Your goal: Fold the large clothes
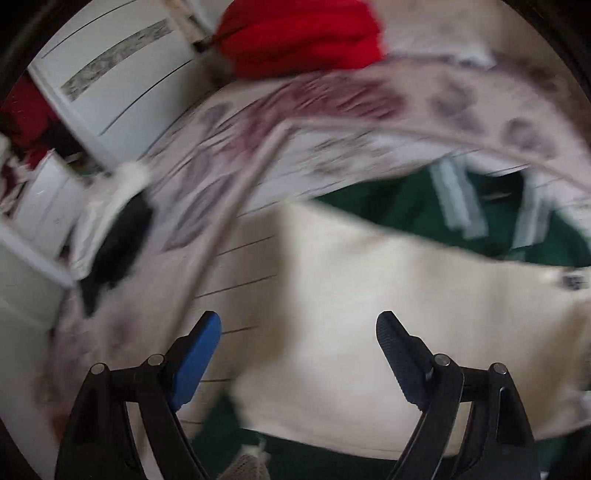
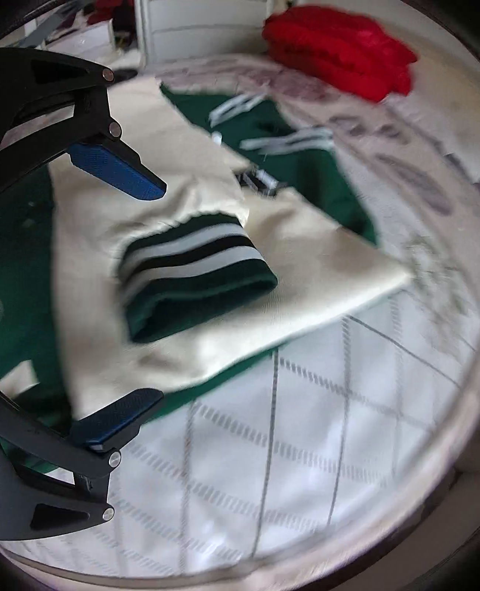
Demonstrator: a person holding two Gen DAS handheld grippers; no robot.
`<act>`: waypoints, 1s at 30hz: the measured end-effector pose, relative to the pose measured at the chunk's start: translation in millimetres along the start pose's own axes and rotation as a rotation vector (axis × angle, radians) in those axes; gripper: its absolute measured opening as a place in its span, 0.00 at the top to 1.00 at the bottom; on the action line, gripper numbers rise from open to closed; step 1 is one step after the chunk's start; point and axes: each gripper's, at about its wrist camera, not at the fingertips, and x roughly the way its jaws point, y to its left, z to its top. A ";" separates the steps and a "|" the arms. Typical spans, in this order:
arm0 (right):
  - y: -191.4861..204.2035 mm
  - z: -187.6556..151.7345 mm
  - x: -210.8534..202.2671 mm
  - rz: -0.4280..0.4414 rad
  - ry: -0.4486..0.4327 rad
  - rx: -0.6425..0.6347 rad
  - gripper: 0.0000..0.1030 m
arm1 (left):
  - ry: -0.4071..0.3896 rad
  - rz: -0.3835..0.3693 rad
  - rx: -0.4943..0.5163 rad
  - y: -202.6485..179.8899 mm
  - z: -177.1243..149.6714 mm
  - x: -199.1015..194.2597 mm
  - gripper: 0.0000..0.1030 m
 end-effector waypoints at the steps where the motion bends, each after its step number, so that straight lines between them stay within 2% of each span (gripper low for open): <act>1: 6.1 2.5 9.1 -0.008 0.014 -0.021 0.31 | 0.010 0.012 -0.011 7.8 1.8 7.0 0.17; 2: 13.8 4.1 15.7 -0.053 0.020 -0.053 0.53 | 0.020 0.019 -0.036 19.5 3.7 17.1 0.17; 3: 23.6 2.5 11.9 -0.110 -0.034 -0.100 0.72 | 0.026 0.024 -0.050 24.4 4.9 21.3 0.17; 4: 27.3 -0.5 5.5 -0.130 -0.073 -0.124 0.84 | 0.037 0.028 -0.071 29.8 7.0 28.4 0.17; 7: 25.8 -2.7 -26.9 -0.118 -0.191 -0.075 0.90 | 0.083 0.002 -0.124 35.3 15.0 46.4 0.17; 10: 17.5 -0.3 -48.4 -0.160 -0.288 0.002 0.91 | 0.139 0.016 -0.140 24.2 25.3 69.5 0.17; 11: 14.8 2.5 -45.2 -0.176 -0.283 0.010 0.91 | 0.157 0.042 -0.135 20.3 28.5 78.9 0.17; 14: 6.2 15.5 -4.3 -0.208 -0.185 0.029 0.91 | 0.211 0.081 -0.107 13.2 34.3 111.3 0.17; 18: 12.0 15.9 25.0 -0.296 -0.142 -0.064 0.88 | 0.228 0.038 -0.116 21.5 33.6 124.6 0.17; 21: 17.1 15.6 16.2 -0.268 -0.069 -0.070 0.76 | 0.203 -0.001 -0.106 30.4 28.6 95.6 0.17; 22: 15.0 11.2 9.1 -0.233 -0.032 -0.049 0.64 | 0.186 -0.012 -0.100 32.1 26.6 85.7 0.17; 23: 13.8 4.1 1.6 -0.195 -0.015 -0.032 0.52 | 0.153 -0.013 -0.075 34.2 15.9 61.1 0.17; 25: 15.4 -25.1 -19.2 -0.122 0.007 -0.042 0.45 | 0.116 -0.025 -0.022 33.7 -5.4 26.4 0.17; 27: 23.6 -69.9 -30.0 -0.098 0.057 -0.094 0.45 | 0.109 -0.042 0.049 29.6 -38.5 -5.4 0.17; 30: 26.2 -140.7 -27.6 -0.073 0.181 -0.139 0.45 | 0.181 -0.096 0.185 16.1 -112.3 -37.4 0.17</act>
